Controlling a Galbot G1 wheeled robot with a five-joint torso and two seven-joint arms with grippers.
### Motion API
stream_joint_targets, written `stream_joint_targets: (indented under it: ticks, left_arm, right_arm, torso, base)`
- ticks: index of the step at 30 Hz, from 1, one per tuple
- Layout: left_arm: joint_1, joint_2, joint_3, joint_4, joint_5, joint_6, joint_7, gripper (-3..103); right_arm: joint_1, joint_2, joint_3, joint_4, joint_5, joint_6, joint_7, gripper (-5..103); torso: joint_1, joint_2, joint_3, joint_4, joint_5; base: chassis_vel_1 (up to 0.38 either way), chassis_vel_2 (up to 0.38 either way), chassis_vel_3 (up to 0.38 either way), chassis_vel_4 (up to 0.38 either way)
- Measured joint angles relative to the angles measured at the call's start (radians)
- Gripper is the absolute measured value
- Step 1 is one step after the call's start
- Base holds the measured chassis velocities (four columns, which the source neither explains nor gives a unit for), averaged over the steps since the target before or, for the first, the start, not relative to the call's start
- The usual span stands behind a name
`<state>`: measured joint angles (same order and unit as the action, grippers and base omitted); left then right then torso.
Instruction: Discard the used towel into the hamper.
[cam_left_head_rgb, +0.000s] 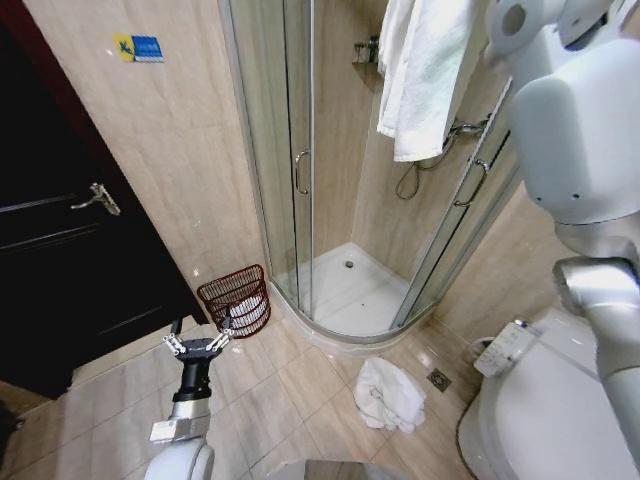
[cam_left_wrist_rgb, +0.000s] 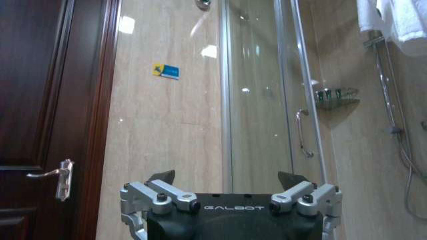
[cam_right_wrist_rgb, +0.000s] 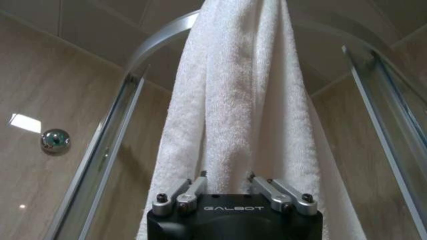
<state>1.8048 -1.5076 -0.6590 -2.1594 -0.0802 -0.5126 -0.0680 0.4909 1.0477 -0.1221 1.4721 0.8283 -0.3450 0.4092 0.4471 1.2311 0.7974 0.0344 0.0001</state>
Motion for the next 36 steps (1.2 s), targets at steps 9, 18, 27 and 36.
stream_joint_targets:
  ticks: [9,18,27,36]
  left_arm:
    - [-0.003,0.002,0.002,0.010,0.028,-0.010,-0.007,100]
    - [0.021,0.002,-0.001,0.000,0.033,-0.015,-0.011,100]
    - [0.017,0.003,0.009,0.000,0.052,-0.016,-0.010,100]
    - [0.027,0.002,0.011,-0.001,0.057,-0.021,-0.008,100]
  right_arm:
    - [-0.069,-0.003,0.015,0.046,0.006,0.001,0.007,4]
    - [-0.153,-0.037,0.045,0.112,0.008,0.001,0.013,4]
    - [-0.259,-0.094,0.078,0.189,0.005,0.001,0.011,4]
    - [-0.358,-0.085,0.113,0.232,-0.021,0.001,0.008,4]
  torso:
    - [0.000,0.000,0.000,0.0000,-0.0001]
    - [0.000,0.000,0.000,0.0002,0.0000]
    - [0.000,0.000,0.000,-0.0001,-0.0001]
    - [0.000,0.000,0.000,0.0001,0.0000]
  base:
    - [0.000,0.000,0.000,0.000]
    - [0.000,0.000,0.000,0.000]
    - [0.000,0.000,0.000,0.000]
    - [0.000,0.000,0.000,0.000]
